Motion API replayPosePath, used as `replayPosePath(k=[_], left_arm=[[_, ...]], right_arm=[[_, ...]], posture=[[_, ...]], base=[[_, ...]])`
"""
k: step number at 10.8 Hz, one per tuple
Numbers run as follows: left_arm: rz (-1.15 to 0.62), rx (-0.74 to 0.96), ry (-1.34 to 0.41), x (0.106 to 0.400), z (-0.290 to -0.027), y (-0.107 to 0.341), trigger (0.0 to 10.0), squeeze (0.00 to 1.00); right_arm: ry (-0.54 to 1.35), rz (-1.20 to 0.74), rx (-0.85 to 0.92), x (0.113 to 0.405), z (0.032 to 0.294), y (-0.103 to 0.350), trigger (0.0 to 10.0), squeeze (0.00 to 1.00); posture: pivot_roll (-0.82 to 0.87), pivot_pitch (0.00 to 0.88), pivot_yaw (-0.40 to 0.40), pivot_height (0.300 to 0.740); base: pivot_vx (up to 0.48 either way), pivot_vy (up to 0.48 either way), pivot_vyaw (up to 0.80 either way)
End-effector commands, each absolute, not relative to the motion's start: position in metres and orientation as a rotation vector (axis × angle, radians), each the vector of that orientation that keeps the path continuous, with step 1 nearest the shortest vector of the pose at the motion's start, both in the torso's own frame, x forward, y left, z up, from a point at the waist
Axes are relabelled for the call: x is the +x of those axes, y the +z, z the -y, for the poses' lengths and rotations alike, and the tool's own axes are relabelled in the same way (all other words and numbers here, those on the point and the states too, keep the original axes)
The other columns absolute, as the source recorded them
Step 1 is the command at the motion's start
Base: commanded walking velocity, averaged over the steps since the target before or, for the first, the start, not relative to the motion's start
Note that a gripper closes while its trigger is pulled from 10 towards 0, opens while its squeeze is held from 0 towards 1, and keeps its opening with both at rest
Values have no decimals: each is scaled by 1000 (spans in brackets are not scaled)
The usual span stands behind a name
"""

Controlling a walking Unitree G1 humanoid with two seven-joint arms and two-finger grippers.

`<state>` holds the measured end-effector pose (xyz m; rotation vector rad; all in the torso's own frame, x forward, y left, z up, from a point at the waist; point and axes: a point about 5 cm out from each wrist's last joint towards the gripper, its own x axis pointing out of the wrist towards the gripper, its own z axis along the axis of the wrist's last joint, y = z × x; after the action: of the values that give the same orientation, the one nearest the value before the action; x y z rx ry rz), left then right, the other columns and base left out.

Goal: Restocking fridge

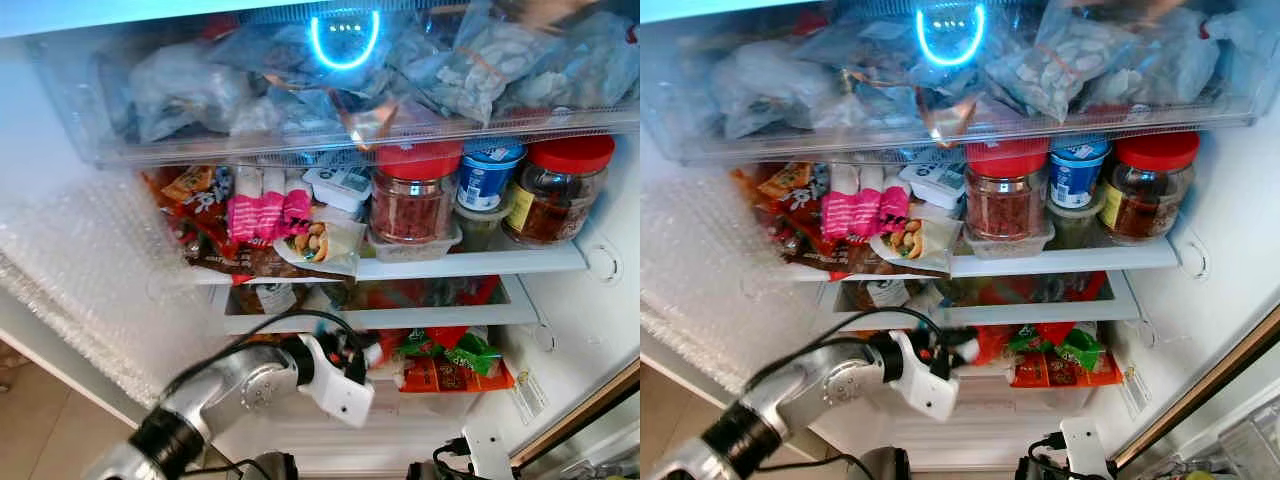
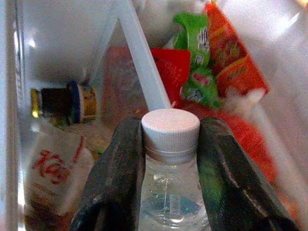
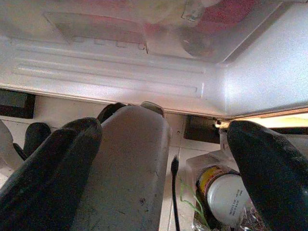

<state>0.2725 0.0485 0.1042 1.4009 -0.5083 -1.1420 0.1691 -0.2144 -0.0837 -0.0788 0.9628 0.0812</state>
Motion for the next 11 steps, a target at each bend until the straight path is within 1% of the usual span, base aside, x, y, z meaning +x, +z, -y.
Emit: replayPosePath(k=[1,2,4,6,7,9,10,11], left_arm=[[510,1461,-1120,278,-54,102,10000,0],[495,1528,-1071,288,-61,96,10000,0],[446,1546,-981,304,-68,82,10000,0],[351,1528,-831,315,-62,68,10000,0],[322,1505,-789,315,-54,58,10000,0],[329,1469,-791,308,-42,47,10000,0],[345,1464,-769,307,-41,45,10000,0],[348,1490,-709,314,-47,48,10000,0]], right_arm=[[85,-1078,-51,140,210,-97,10000,0],[83,-1077,-48,140,209,-98,10000,0],[79,-1075,-42,140,208,-98,10000,0],[67,-1070,-29,140,206,-98,10000,0],[64,-1069,-27,140,205,-98,10000,0],[58,-1064,-21,141,204,-98,10000,0],[54,-1062,-20,141,203,-98,10000,0],[49,-1058,-17,141,203,-98,10000,0]], posture=[[-1,70,81,638],[-6,74,88,638],[-15,79,94,638],[-33,87,106,638],[-36,89,107,638],[-49,92,110,638],[-56,93,114,638],[-56,94,114,638]], base=[[0,0,0],[0,0,0],[0,0,0],[0,0,0],[0,0,0],[0,0,0],[0,0,0],[0,0,0]])
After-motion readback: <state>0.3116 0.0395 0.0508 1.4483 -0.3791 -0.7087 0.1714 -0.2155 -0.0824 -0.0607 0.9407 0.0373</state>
